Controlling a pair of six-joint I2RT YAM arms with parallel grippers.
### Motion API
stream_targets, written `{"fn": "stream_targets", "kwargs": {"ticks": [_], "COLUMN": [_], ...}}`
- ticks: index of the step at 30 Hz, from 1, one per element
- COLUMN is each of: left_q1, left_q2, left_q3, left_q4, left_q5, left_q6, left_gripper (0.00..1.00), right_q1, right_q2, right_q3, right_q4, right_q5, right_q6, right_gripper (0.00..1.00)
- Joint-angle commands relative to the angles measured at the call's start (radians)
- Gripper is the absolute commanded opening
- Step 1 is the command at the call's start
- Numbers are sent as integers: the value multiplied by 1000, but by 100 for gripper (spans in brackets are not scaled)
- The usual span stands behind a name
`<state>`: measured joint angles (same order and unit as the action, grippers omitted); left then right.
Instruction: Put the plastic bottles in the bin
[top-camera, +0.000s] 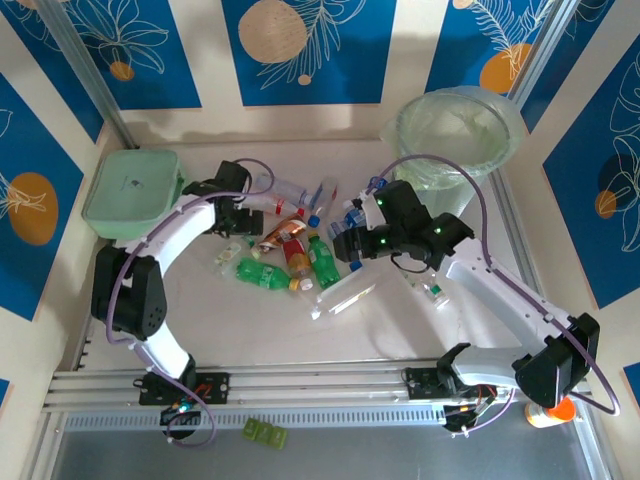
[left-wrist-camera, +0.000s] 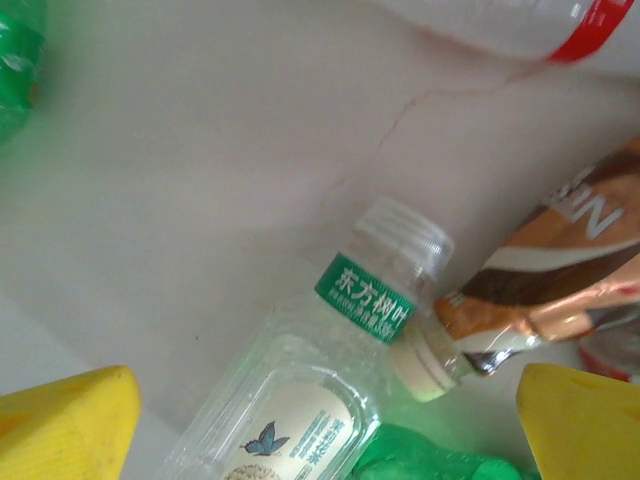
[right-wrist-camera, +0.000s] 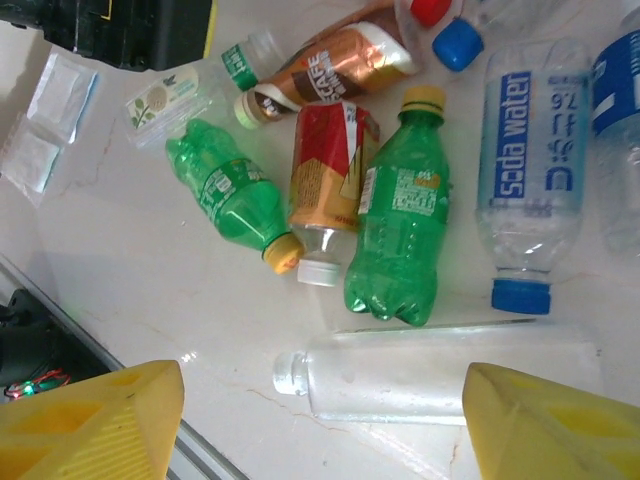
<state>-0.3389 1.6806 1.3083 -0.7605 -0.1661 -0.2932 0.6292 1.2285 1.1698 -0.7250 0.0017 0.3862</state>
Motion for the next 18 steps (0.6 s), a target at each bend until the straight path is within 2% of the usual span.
{"fn": "stream_targets", "kwargs": {"ticks": [1,4,9,13,18], "left_q1": [-10,-8,-9,-8,25], "left_q2": [19,20,47,73,97], "left_q3": [-50,-73,-80,-76,-70], "left_q4": [-34,-25,-22,-26,-33], "left_q5": [-9,-35,2,-28,-76], "left_q6": [60,68,64,55,7], "left_gripper": [98,99,99,100,95], "right_q1": [6,6,4,1,0], "right_q2": [-9,-10,-9,-16,-23], "right_q3": [-18,-19,-29,-42,-47], "right_q4": [45,47,47,50,50], "right_q5": [-56,-74,-74,-77,-79], "right_q6": [13,8,5,5,4], "right_gripper": [76,78,79,79,79]}}
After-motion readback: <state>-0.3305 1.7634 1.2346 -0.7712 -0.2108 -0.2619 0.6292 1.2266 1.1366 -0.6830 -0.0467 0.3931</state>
